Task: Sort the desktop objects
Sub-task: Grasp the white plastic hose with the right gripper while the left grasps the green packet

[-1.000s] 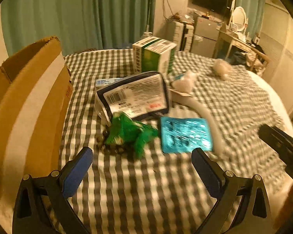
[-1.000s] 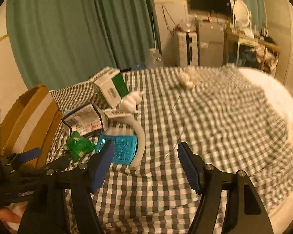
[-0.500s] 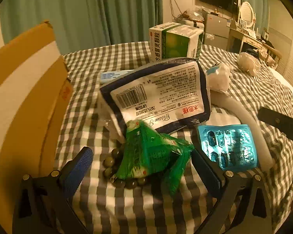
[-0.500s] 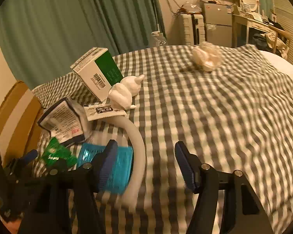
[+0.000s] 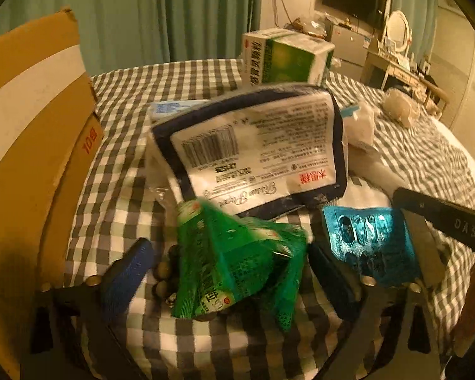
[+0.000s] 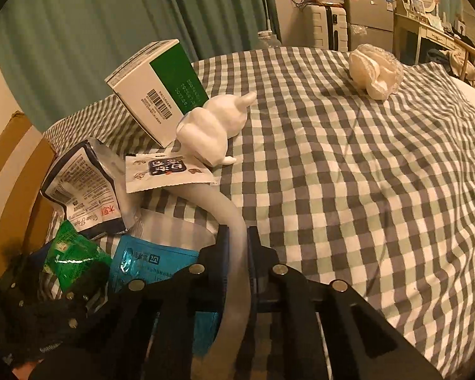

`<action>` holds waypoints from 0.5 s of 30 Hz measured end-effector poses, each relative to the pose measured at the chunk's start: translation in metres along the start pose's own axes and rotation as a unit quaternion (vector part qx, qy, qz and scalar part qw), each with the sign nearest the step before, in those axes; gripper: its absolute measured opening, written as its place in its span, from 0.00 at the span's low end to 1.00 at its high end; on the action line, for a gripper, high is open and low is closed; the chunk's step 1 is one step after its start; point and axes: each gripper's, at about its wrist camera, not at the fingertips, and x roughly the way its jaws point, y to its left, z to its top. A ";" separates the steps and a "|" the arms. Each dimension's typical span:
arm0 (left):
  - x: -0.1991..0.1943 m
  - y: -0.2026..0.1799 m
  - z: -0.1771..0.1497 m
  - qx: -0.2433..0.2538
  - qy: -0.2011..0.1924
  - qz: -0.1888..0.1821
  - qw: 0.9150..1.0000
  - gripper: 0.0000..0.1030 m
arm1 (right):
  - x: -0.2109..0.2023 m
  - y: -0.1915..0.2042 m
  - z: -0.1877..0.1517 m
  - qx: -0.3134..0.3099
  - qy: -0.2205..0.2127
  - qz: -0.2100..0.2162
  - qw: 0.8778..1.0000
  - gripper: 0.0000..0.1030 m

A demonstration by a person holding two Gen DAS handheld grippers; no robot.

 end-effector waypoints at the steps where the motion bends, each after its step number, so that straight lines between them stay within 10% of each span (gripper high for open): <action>1: -0.002 0.002 0.001 -0.004 -0.002 -0.005 1.000 0.84 | -0.002 0.001 0.000 -0.003 -0.002 -0.003 1.000 0.09; 4: -0.008 0.004 0.000 -0.007 -0.013 -0.021 1.000 0.57 | -0.014 0.004 -0.003 -0.014 -0.012 -0.010 1.000 0.09; 15: -0.049 0.005 0.001 -0.005 -0.043 -0.012 0.999 0.50 | -0.075 -0.007 -0.009 -0.003 -0.036 -0.033 0.999 0.09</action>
